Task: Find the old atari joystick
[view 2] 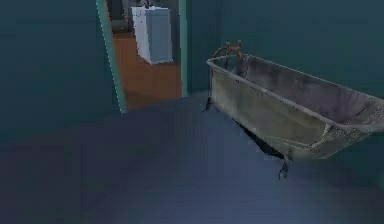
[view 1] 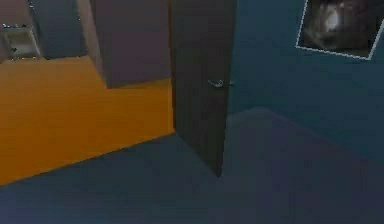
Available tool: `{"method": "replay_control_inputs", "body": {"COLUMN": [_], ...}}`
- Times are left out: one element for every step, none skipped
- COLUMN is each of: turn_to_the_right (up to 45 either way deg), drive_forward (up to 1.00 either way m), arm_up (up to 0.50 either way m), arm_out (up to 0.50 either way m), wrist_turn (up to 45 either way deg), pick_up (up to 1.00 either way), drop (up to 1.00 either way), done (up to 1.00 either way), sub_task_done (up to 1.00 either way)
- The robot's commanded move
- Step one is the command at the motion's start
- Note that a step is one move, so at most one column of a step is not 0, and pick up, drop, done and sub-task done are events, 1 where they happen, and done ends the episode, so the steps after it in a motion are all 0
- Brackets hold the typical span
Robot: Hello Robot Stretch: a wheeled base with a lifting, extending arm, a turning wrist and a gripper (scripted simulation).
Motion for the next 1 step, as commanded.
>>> {"method": "replay_control_inputs", "body": {"turn_to_the_right": [-33.0], "drive_forward": [0.0], "arm_up": [0.0], "arm_out": [0.0], "wrist_turn": [0.0], "pick_up": [0.0], "drop": [0.0], "done": [0.0], "sub_task_done": [0.0]}}
